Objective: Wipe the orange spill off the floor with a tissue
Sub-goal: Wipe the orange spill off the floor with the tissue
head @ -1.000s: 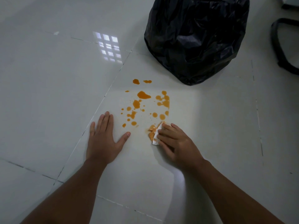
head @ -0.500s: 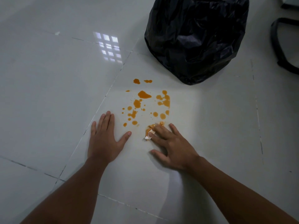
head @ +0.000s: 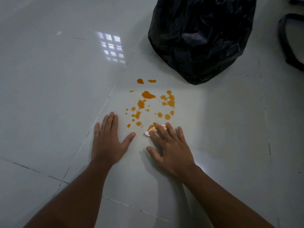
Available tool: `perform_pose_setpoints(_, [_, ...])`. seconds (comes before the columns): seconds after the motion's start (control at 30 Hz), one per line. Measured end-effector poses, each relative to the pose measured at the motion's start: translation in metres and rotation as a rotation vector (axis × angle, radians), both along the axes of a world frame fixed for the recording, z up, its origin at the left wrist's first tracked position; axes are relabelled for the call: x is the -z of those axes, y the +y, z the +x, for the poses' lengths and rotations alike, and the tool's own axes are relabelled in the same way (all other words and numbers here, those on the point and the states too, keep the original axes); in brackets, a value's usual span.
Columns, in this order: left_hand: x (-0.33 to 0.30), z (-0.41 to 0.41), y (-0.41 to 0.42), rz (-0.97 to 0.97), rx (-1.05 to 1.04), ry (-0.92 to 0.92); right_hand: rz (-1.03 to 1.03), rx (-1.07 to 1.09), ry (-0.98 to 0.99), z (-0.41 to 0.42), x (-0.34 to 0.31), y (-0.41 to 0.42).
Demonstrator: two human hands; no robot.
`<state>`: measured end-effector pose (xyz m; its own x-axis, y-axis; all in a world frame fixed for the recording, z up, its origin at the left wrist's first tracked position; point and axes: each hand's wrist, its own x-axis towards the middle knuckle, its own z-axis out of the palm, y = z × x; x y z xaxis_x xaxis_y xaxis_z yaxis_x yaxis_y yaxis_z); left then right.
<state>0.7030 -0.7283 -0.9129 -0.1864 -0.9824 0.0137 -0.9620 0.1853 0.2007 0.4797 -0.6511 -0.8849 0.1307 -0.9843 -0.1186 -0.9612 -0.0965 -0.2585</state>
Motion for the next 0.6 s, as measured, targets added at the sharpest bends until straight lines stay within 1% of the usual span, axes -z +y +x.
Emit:
perform_pose_setpoints(0.1, [0.0, 0.0, 0.001, -0.009, 0.0, 0.0, 0.035, 0.051, 0.019, 0.008, -0.001, 0.003])
perform_pose_setpoints(0.27, [-0.001, -0.002, 0.001, -0.011, -0.003, -0.002, 0.112, 0.291, -0.014, 0.046, -0.007, 0.013])
perform_pose_setpoints(0.33, [0.0, -0.001, 0.001, -0.01, -0.005, 0.007, 0.12, 0.348, -0.054, 0.055, -0.009, 0.012])
perform_pose_setpoints(0.4, [0.0, -0.001, 0.001, -0.009, -0.004, 0.01, 0.117, 0.37, -0.083, 0.058, -0.01, 0.01])
perform_pose_setpoints(0.53, [0.002, 0.0, 0.001, -0.013, -0.006, 0.013, 0.093, 0.343, -0.061, 0.053, -0.008, 0.009])
perform_pose_setpoints(0.6, [0.003, 0.0, 0.0, -0.017, -0.005, 0.003, 0.087, 0.346, -0.083, 0.051, -0.006, 0.009])
